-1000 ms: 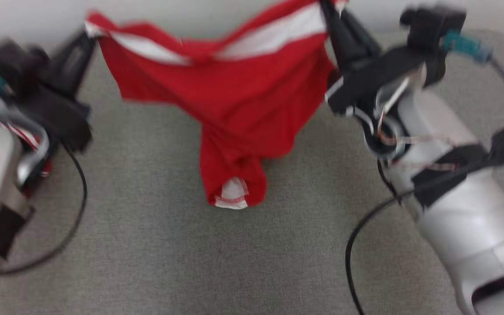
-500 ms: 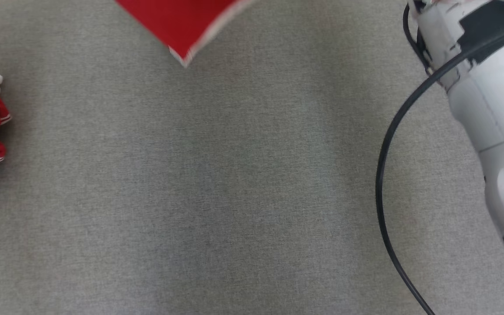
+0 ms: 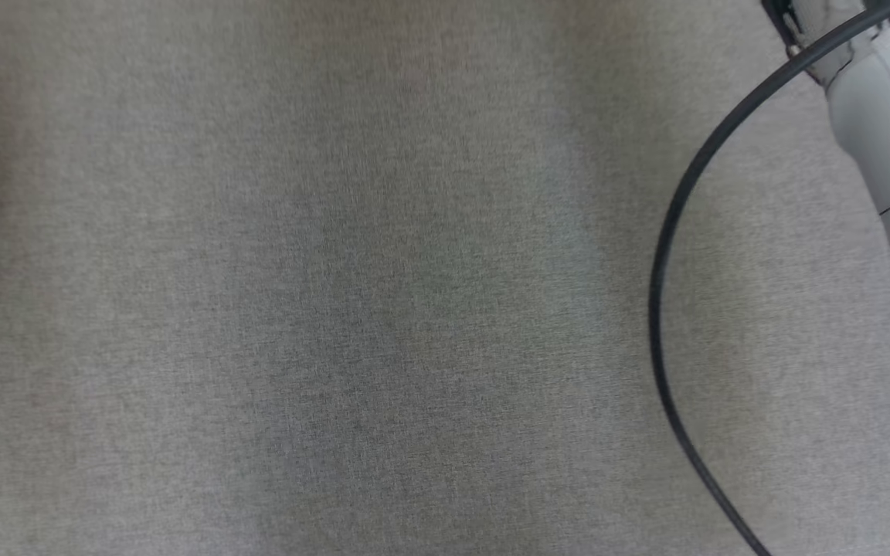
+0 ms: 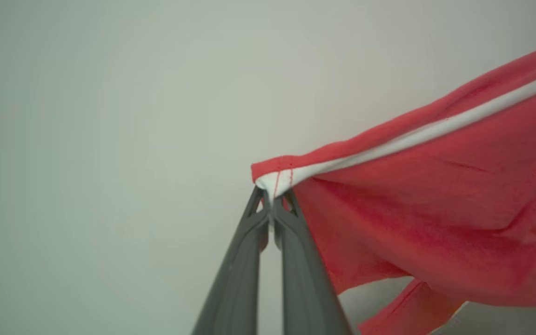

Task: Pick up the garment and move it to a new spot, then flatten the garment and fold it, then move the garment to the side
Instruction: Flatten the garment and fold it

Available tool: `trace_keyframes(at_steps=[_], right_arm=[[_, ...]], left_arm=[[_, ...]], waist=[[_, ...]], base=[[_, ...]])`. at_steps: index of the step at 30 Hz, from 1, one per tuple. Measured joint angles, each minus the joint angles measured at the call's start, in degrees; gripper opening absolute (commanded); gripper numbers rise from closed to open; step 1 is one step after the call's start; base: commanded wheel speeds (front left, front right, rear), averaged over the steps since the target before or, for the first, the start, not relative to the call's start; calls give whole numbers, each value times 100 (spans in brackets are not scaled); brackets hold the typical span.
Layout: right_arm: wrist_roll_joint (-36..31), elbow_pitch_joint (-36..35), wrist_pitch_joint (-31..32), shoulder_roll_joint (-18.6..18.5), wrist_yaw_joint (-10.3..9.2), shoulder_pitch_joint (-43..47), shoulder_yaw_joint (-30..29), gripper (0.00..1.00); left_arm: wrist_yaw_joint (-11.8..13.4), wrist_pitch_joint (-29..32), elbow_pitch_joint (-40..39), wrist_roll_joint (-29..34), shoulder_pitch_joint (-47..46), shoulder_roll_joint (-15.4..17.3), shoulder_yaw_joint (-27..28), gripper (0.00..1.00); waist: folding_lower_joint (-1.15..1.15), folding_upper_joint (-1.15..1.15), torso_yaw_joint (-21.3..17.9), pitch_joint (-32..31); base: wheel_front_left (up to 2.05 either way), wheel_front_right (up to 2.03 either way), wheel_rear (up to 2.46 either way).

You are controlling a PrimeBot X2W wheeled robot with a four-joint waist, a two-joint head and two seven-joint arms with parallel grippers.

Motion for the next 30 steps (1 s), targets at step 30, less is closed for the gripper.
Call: trace_keyframes(at_steps=[30], right_arm=[[1024,-2744,-277,-1274,0,4365,1695,0]], left_arm=[[1213,-723,-3620,-1060,5588,270,364,0]], waist=[[-2,-2,158,-677]], base=[[0,0,0]])
